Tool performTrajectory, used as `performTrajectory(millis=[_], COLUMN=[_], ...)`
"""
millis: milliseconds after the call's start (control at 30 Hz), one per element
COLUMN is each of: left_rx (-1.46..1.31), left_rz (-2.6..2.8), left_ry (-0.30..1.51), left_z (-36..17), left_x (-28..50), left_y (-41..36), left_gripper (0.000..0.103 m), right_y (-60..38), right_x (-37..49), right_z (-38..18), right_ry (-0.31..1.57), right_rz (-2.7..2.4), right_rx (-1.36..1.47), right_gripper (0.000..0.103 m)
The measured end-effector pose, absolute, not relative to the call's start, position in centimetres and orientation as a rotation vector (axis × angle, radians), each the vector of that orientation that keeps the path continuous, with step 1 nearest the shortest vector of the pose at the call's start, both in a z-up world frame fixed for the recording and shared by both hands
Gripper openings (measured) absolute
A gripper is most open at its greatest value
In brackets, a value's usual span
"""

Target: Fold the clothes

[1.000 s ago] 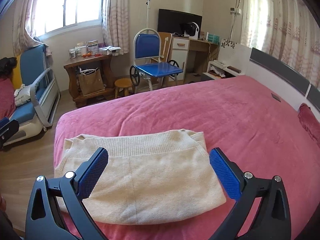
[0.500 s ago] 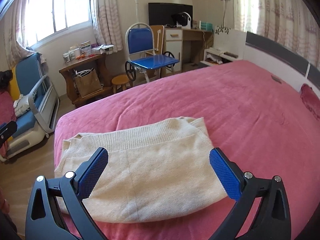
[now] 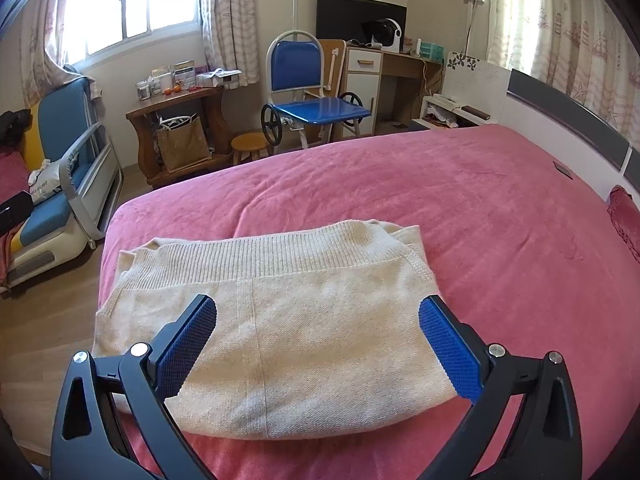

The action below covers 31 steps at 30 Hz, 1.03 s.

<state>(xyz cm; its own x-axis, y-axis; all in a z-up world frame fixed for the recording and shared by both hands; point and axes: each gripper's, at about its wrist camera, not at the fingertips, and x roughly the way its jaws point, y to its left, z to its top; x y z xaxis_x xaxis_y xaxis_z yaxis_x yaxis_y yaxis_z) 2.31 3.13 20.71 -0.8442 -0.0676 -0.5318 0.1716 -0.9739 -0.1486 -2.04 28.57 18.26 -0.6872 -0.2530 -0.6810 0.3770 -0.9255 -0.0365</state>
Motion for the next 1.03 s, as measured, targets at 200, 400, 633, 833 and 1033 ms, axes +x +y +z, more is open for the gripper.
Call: performTrajectory(millis=[200,400,633,833,1033], left_rx=[0.739,0.765,0.837,0.912,0.967], left_rz=[-2.92,-2.944,-2.911,-2.87,-2.858], left_ry=[0.289,0.333,0.352,0.327,0.321], left_z=[21.9,21.9,20.2,18.2,16.8], left_x=[3.7,3.8,3.2,2.3,2.0], left_y=[3.0,2.7,2.9,3.6,4.3], left_gripper=[0.072,0.072,0.072,0.072,0.072], right_y=[27.9,27.5,27.3,27.8,28.5], right_x=[-1.4,-1.5,-1.2,-1.9,-2.2], right_z=[18.1,18.0,17.9,17.0,15.3], right_ry=[0.297,0.304,0.342,0.331,0.331], right_rz=[-2.591,-2.592,-2.594,-2.602,-2.589], right_rx=[0.984,0.986,0.983,1.032,1.095], right_gripper=[0.103,0.103,0.103,0.103,0.103])
